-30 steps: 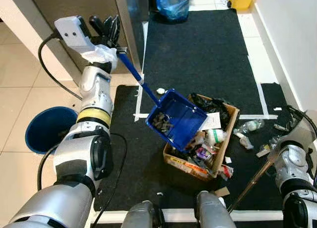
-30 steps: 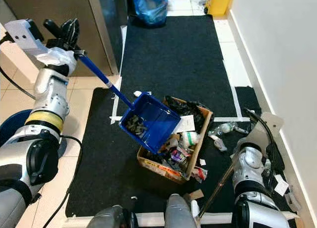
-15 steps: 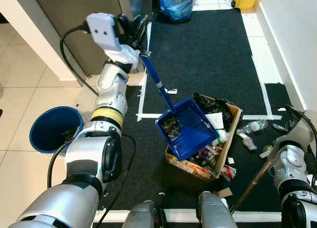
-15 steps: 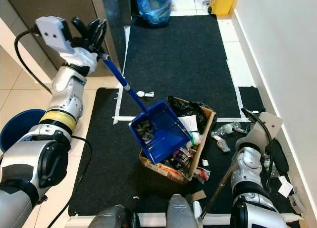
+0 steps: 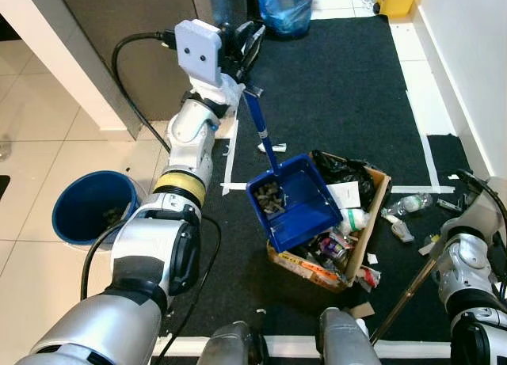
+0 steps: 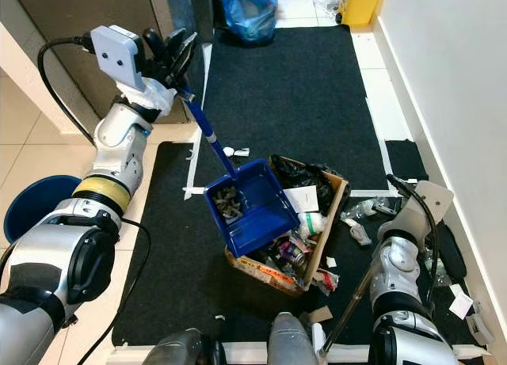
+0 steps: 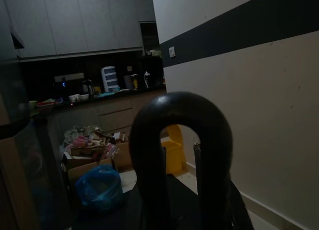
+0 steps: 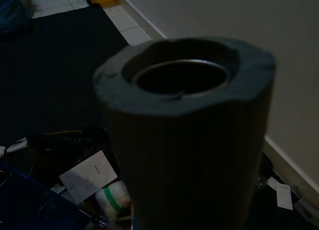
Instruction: Sweep floor
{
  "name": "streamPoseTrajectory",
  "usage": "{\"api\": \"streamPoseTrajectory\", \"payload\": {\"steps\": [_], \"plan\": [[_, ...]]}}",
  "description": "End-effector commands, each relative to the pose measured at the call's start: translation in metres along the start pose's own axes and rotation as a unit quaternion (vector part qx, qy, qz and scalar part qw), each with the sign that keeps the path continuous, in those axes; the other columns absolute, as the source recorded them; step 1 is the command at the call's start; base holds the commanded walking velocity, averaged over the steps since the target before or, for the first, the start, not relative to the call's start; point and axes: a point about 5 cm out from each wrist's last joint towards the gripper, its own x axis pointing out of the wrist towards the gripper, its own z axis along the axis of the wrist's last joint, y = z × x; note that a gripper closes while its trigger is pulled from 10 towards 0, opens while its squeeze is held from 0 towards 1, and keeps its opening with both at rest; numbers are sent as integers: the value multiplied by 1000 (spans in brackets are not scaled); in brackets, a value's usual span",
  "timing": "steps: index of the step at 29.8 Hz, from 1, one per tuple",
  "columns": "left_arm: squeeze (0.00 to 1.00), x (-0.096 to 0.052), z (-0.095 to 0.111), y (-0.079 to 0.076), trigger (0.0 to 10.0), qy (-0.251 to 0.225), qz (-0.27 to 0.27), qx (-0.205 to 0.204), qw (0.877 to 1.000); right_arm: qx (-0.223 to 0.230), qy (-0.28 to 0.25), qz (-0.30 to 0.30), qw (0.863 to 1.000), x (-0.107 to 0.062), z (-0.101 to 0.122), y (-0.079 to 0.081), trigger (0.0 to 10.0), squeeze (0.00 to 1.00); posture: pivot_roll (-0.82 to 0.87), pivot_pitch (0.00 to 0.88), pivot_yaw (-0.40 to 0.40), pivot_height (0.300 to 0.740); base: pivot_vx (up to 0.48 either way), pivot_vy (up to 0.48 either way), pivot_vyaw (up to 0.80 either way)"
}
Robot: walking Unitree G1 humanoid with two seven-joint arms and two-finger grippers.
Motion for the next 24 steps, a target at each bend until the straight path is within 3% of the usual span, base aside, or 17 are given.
{"api": "streamPoseTrajectory", "payload": {"steps": [1, 4, 7, 13, 24], "plan": [[0, 15, 20, -2, 10000, -46, 1, 33, 998, 20, 21, -11, 1000, -8, -14, 0, 10000, 0, -10, 102, 120, 740, 0, 0, 0], [0, 16, 21, -2, 10000, -48, 3, 39, 998, 20, 21, -12, 1000, -8, -14, -1, 10000, 0, -11, 106, 121, 740, 0, 0, 0], [0, 21, 29, 1, 10000, -55, 32, 75, 995, 18, 20, -14, 1000, -11, -17, -3, 10000, 0, -16, 116, 123, 740, 0, 0, 0], [0, 26, 36, 5, 10000, -63, 58, 92, 992, 17, 20, -14, 1000, -14, -19, -4, 10000, 0, -17, 128, 123, 740, 0, 0, 0], [0, 40, 43, -16, 10000, -86, 40, 97, 991, 17, 23, -15, 999, -21, -26, -4, 10000, 0, -26, 147, 135, 740, 0, 0, 0]]}}
